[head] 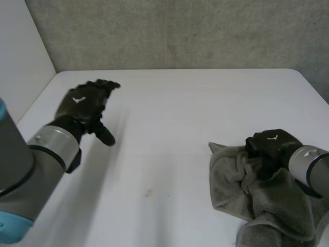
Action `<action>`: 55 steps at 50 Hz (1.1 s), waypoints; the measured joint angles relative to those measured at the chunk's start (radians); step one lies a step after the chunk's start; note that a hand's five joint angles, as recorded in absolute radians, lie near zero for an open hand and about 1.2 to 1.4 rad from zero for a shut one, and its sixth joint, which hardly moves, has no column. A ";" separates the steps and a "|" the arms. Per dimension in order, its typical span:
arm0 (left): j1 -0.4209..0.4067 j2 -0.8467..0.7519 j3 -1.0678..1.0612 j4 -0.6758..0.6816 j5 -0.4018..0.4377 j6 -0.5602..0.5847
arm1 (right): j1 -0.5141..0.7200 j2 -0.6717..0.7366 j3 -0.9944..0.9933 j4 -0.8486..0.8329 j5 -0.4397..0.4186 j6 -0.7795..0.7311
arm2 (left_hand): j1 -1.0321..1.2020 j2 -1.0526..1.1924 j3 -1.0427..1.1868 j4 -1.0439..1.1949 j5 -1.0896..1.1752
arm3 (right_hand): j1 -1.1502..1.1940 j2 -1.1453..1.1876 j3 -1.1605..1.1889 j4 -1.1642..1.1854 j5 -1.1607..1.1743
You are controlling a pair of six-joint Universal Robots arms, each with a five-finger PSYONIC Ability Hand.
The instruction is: Fold the towel.
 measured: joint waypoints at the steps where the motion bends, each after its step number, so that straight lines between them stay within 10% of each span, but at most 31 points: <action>1: -0.010 -0.008 0.000 0.000 0.000 -0.001 | 0.001 0.006 0.008 -0.024 -0.006 0.001 | 0.000 0.000 0.000 0.000 0.000 | 0.000 0.000 0.000 0.000 0.000; 4: -0.037 -0.034 0.000 0.000 -0.001 -0.003 | 0.006 0.018 0.022 -0.107 -0.018 0.004 | 0.000 0.000 0.000 0.000 0.000 | 0.123 0.304 0.302 0.329 0.289; 22: -0.084 -0.143 0.010 -0.005 -0.007 -0.222 | 0.219 -0.087 -0.156 -0.357 -0.016 0.254 | 0.000 0.000 -0.002 -0.001 0.000 | 0.123 0.304 0.314 0.343 0.304; 36: -0.011 -0.118 0.016 -0.004 -0.013 -0.275 | 0.503 0.312 -0.467 -0.351 -0.005 0.297 | 0.000 0.000 -0.002 -0.001 0.000 | 0.122 0.303 0.318 0.344 0.308; 43: 0.000 -0.139 0.019 -0.001 -0.013 -0.266 | 0.503 0.341 -0.468 -0.324 0.006 0.268 | 0.000 0.000 -0.002 -0.001 0.000 | -0.367 -0.391 -0.381 -0.371 -0.327; 55: 0.011 -0.183 0.058 0.059 -0.013 -0.163 | 0.432 0.135 -0.306 -0.302 0.059 0.291 | 0.000 0.000 0.000 0.000 0.000 | -0.415 -0.441 -0.442 -0.450 -0.418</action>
